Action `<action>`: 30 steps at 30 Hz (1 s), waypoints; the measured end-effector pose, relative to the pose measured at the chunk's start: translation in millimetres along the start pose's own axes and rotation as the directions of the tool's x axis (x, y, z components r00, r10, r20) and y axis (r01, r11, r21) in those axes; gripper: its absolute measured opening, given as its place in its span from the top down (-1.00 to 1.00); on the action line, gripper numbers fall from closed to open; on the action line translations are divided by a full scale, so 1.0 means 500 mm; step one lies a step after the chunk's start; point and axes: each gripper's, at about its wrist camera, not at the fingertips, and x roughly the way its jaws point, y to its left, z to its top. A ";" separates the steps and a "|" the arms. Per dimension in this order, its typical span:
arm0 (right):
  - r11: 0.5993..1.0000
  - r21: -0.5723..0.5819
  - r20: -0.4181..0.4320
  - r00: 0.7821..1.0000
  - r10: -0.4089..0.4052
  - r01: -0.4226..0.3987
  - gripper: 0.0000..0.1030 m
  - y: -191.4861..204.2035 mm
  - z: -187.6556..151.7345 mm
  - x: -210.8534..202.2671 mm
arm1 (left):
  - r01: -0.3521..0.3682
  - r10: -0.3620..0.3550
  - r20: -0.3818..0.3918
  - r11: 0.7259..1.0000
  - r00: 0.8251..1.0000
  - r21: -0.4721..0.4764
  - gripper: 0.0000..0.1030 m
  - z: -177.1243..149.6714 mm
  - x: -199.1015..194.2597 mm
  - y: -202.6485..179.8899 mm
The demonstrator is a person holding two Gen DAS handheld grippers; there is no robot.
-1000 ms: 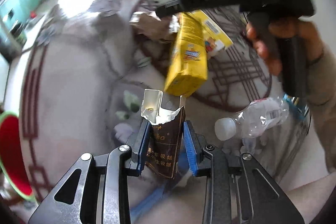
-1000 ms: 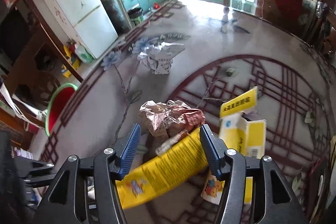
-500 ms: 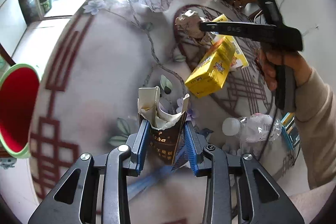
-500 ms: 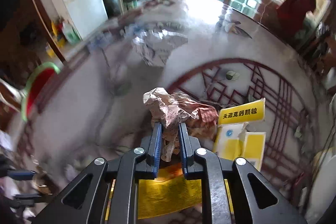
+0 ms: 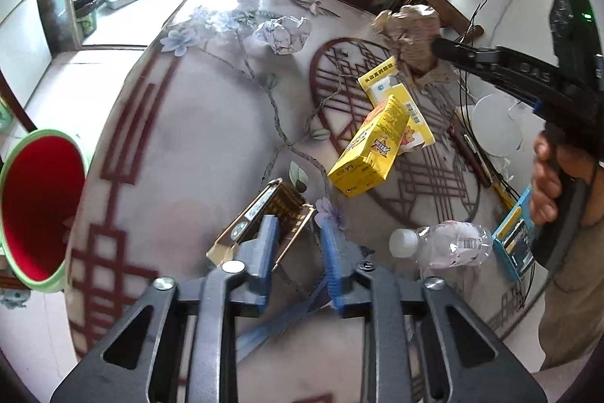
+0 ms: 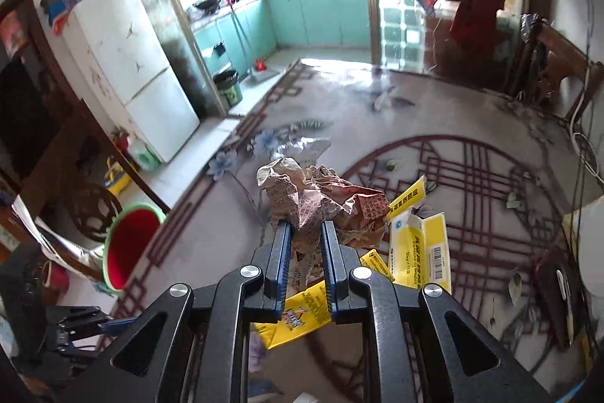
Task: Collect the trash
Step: 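Carry the cigarette pack and crumpled paper over the red bucket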
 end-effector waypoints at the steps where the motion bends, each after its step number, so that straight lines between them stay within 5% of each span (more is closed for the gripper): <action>1: 1.000 0.004 -0.001 1.000 -0.001 0.001 0.74 0.003 -0.003 -0.007 | 0.001 -0.001 -0.007 1.000 1.000 0.004 0.60 0.001 0.002 0.000; 3: 1.000 0.021 0.000 1.000 0.002 -0.002 0.74 0.005 -0.011 -0.021 | -0.005 0.006 -0.032 1.000 0.999 0.021 0.58 0.000 0.013 0.000; 5: 0.999 0.032 -0.008 1.000 0.007 -0.007 0.74 0.006 -0.021 -0.026 | -0.040 0.042 -0.034 0.998 0.999 0.043 0.13 -0.002 0.026 0.002; 6: 0.999 0.033 -0.017 1.000 0.005 -0.004 0.73 0.006 -0.025 -0.024 | -0.060 0.062 -0.026 0.997 0.998 0.053 -0.39 -0.002 0.033 0.004; 7: 0.999 0.036 -0.026 1.000 0.001 0.000 0.73 0.006 -0.031 -0.022 | -0.071 0.072 -0.015 0.996 0.997 0.060 -0.51 -0.002 0.038 0.006; 14: 0.996 0.088 -0.054 0.998 0.027 -0.022 0.73 0.002 -0.064 -0.017 | -0.095 0.113 -0.147 0.987 0.983 0.126 -0.41 0.005 0.160 0.019; 16: 0.996 0.085 -0.050 0.999 0.022 -0.018 0.73 0.007 -0.066 -0.023 | -0.074 0.093 -0.145 0.988 0.985 0.134 0.16 0.012 0.159 0.012; 18: 0.996 0.088 -0.044 0.999 0.022 -0.018 0.73 0.009 -0.068 -0.027 | -0.054 0.070 -0.135 0.991 0.988 0.120 0.25 0.020 0.148 0.010; 30: 0.996 0.084 -0.042 0.999 0.023 -0.019 0.73 0.042 -0.069 -0.030 | -0.032 0.033 -0.016 0.999 0.999 0.029 0.25 0.000 0.015 0.026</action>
